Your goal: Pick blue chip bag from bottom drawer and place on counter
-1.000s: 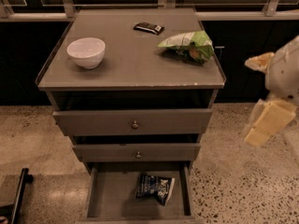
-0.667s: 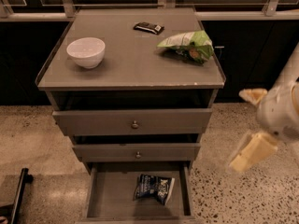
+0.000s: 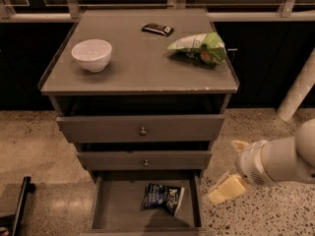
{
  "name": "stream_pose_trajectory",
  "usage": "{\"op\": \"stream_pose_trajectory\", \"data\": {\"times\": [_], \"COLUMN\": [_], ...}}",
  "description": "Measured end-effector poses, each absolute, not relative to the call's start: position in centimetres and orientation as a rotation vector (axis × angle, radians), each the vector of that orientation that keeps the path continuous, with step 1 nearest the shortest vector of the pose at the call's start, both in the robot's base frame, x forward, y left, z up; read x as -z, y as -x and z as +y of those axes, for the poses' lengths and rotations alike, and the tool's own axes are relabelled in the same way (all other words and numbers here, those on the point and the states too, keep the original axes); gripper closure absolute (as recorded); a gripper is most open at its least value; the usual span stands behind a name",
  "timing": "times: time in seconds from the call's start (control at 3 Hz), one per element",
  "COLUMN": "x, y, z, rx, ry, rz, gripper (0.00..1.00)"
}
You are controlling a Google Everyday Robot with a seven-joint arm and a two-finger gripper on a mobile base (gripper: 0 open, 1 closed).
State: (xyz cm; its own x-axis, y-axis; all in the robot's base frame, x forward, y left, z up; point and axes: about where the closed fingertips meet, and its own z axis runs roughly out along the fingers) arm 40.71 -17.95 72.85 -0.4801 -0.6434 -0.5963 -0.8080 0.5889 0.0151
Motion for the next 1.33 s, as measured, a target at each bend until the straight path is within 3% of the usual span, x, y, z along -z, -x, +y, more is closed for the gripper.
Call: {"op": "stream_pose_trajectory", "data": {"times": [0.67, 1.33], "x": [-70.3, -60.8], "y": [-38.8, -37.7], "z": [-16.7, -14.9], "rx": [-0.436, -0.511], "ry": [1.098, 0.953], "rz": [2.258, 2.308], "gripper": [0.0, 0.0]}}
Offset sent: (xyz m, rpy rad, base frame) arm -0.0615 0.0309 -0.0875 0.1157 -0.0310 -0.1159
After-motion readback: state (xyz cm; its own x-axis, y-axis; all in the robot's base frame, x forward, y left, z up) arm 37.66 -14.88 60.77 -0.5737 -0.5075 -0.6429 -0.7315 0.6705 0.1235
